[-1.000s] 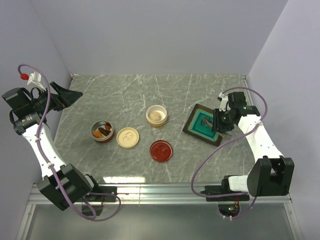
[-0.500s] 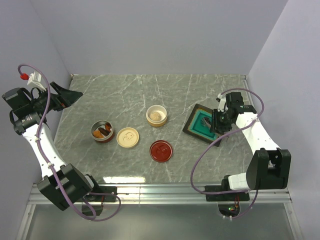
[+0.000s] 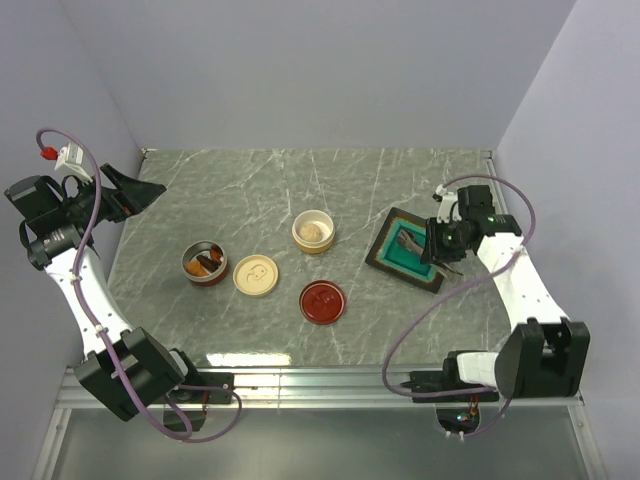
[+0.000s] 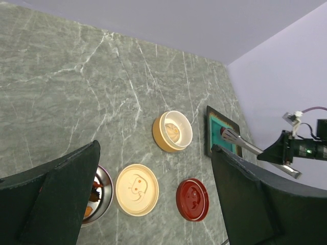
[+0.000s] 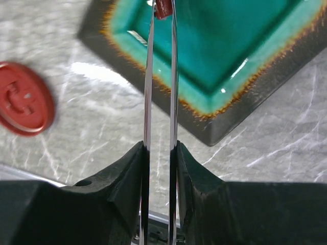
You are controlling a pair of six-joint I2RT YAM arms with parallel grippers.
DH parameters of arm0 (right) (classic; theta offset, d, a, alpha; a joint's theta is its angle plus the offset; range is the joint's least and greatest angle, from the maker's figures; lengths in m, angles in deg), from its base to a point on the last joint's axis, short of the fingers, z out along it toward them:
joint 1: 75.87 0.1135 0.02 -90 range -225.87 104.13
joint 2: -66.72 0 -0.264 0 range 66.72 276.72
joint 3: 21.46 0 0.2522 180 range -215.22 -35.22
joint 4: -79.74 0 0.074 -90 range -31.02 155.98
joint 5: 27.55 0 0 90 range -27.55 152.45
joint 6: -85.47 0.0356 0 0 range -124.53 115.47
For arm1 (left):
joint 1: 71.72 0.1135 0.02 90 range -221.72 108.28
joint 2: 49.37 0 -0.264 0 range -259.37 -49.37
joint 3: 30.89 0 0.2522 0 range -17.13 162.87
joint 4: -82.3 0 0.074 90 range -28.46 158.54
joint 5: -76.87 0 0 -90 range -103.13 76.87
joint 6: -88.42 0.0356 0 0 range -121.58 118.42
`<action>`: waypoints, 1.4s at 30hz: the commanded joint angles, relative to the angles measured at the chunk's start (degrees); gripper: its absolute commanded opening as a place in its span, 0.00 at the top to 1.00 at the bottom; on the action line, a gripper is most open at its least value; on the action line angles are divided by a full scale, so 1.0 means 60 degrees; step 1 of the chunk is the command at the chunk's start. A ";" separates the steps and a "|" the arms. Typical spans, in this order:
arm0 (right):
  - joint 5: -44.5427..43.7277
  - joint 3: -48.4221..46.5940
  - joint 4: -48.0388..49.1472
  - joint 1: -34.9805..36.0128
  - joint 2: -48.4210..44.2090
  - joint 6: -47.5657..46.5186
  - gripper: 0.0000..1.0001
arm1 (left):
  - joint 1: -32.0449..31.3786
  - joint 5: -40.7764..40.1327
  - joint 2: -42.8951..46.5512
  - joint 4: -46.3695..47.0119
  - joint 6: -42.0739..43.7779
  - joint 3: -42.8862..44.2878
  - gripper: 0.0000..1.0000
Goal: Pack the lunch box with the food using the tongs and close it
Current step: Pick up the food using the clamp, then place the food into the lunch box
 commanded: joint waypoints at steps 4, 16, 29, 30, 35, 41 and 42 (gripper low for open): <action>0.1547 -0.0581 -0.0344 0.0464 -0.1440 -0.1131 0.75 | 0.0028 0.0257 0.0132 0.0412 -0.0058 0.0029 0.04; 0.1829 -0.3245 0.0886 0.5694 0.0226 -0.2055 0.75 | 0.0028 0.0565 -0.0087 0.0164 -0.0058 0.0351 0.05; 0.1551 -0.7830 0.1354 0.8728 0.5207 -0.2672 0.76 | 0.0028 0.0491 -0.0248 0.0061 0.0103 0.0366 0.06; 0.1551 -0.8311 0.1384 0.8787 0.5673 -0.2613 0.76 | 0.0028 0.0506 -0.0263 0.0047 0.0118 0.0366 0.06; 0.1463 -0.9457 0.1457 0.9037 0.7051 -0.2306 0.76 | 0.0014 0.0564 -0.0366 0.0031 0.0147 0.0366 0.07; 0.1333 -1.0308 0.1661 0.9081 0.8020 -0.1749 0.76 | 0.0028 0.0535 -0.0351 -0.0026 0.0264 0.0278 0.07; 0.1303 -1.0366 0.1706 0.9081 0.8094 -0.1676 0.75 | 0.0028 0.0535 -0.0337 -0.0012 0.0264 0.0249 0.07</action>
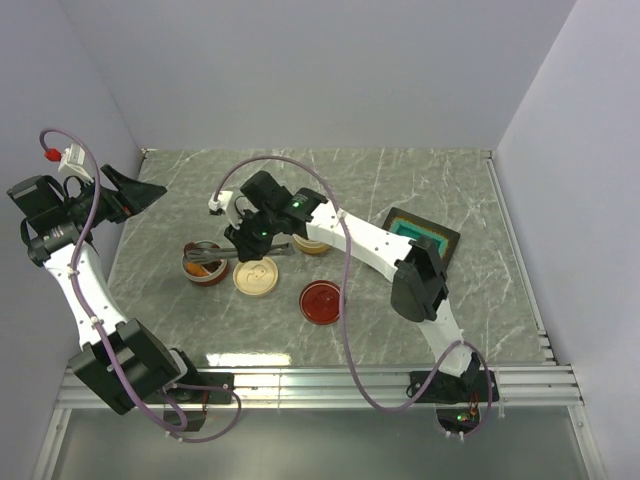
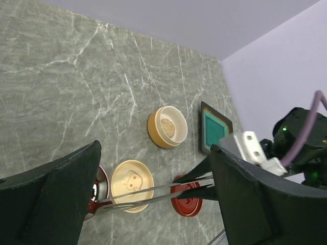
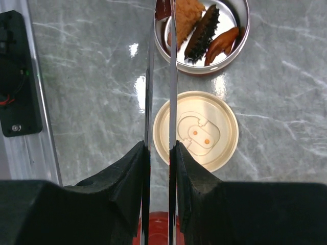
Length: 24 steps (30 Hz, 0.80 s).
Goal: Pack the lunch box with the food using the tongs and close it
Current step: Place the food into the lunch box
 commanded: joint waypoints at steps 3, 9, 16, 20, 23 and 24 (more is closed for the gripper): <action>-0.0155 -0.0582 0.0548 0.0039 0.0348 0.0632 0.75 | 0.0028 0.0295 0.0061 0.0189 0.0162 0.0201 0.07; -0.0286 -0.0144 0.0753 0.0010 0.0406 0.0764 0.74 | 0.0014 0.0251 0.0017 -0.0001 0.0367 0.0421 0.06; -0.0316 -0.0202 0.0695 0.0025 0.0699 0.0720 0.73 | 0.0043 0.0237 0.0031 -0.0016 0.0382 0.0421 0.07; -0.0448 -0.0085 0.0738 -0.0005 0.0743 0.0691 0.73 | 0.0028 0.0237 0.0002 -0.0016 0.0382 0.0407 0.07; -0.0594 -0.0114 0.0753 -0.0019 0.0817 0.0705 0.72 | 0.0028 0.0251 -0.0013 -0.0001 0.0367 0.0392 0.07; -0.0667 -0.0128 0.0753 -0.0019 0.0846 0.0720 0.72 | 0.0028 0.0251 0.0002 -0.0002 0.0381 0.0392 0.07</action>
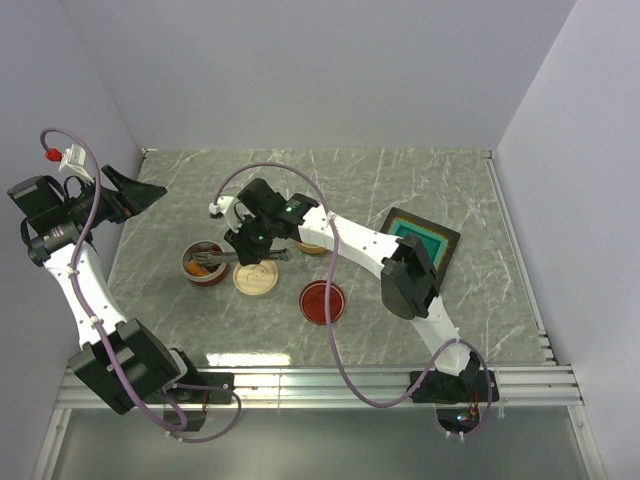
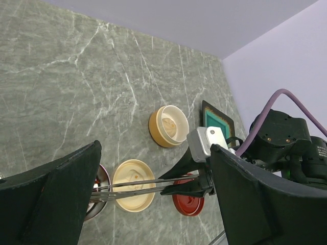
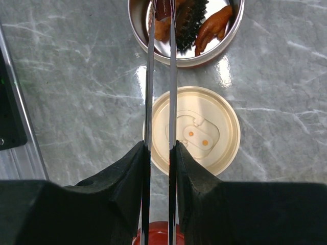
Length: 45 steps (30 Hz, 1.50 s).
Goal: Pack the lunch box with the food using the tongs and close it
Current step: Place the food into the lunch box
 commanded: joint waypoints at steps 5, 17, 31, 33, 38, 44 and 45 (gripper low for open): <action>-0.0242 -0.0271 0.0253 -0.0078 0.0209 0.0131 0.69 | 0.0043 0.0189 0.0035 -0.0079 0.0419 0.0392 0.07; -0.0564 -0.0286 0.0253 -0.0107 0.0165 0.0116 0.58 | 0.0043 0.0218 -0.0038 -0.0123 0.0404 0.0494 0.06; -0.0768 -0.0330 0.0209 -0.0107 -0.0376 0.0131 0.57 | 0.0028 0.0189 0.0006 -0.0123 0.0390 0.0509 0.06; -0.0973 -0.0402 0.0136 -0.0107 -0.0406 0.0014 0.59 | 0.0028 0.0204 0.0006 -0.0079 0.0331 0.0524 0.06; -0.1282 -0.0637 -0.0230 -0.0093 -0.0201 -0.0191 0.63 | 0.0028 0.0204 0.0020 -0.0020 0.0272 0.0553 0.06; -0.1662 -0.0667 -0.0362 -0.0092 -0.0127 -0.0367 0.64 | 0.0043 0.0218 -0.0009 0.0023 0.0229 0.0553 0.06; -0.1706 -0.0652 -0.0377 -0.0078 -0.0171 -0.0382 0.64 | 0.0028 0.0218 -0.0009 0.0038 0.0200 0.0538 0.06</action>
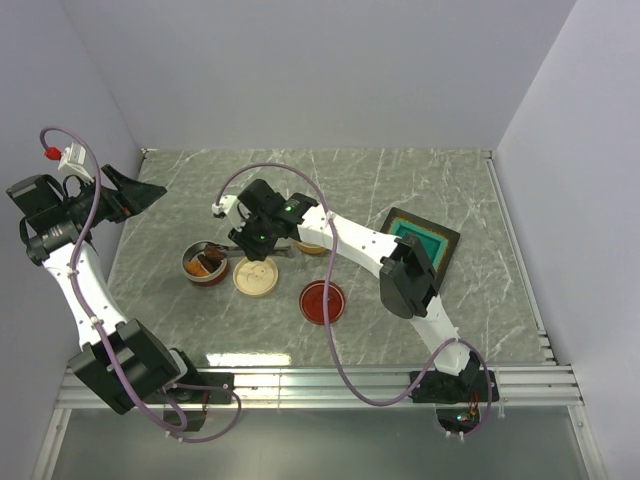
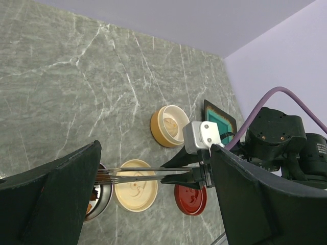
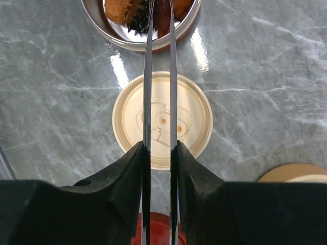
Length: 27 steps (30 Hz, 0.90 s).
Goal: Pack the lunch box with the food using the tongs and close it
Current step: Place the food into the lunch box
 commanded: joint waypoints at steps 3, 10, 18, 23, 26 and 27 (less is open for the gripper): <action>-0.0406 -0.0655 -0.0139 0.0013 -0.0318 -0.0306 0.62 | 0.0028 0.0222 -0.0034 0.0243 -0.0019 0.0393 0.06; -0.0157 -0.0876 -0.0346 0.0233 -0.0390 -0.0321 0.56 | 0.0043 0.0237 -0.0020 0.0082 0.0112 0.0480 0.06; 0.0428 -0.1110 -0.0258 0.0321 -0.1107 0.0265 0.57 | 0.0028 0.0266 -0.0005 -0.0212 0.0303 0.0626 0.06; 0.0517 -0.0891 0.0005 0.0131 -0.2014 0.0732 0.58 | 0.0043 0.0251 0.0097 -0.0503 0.0449 0.0758 0.06; 0.0780 -0.0614 -0.0009 -0.0278 -0.2657 0.1040 0.58 | 0.0028 0.0266 0.0141 -0.1116 0.0843 0.0817 0.06; 0.0824 -0.0308 -0.0009 -0.0396 -0.2878 0.1071 0.58 | 0.0028 0.0251 0.0141 -0.1381 0.1367 0.0919 0.06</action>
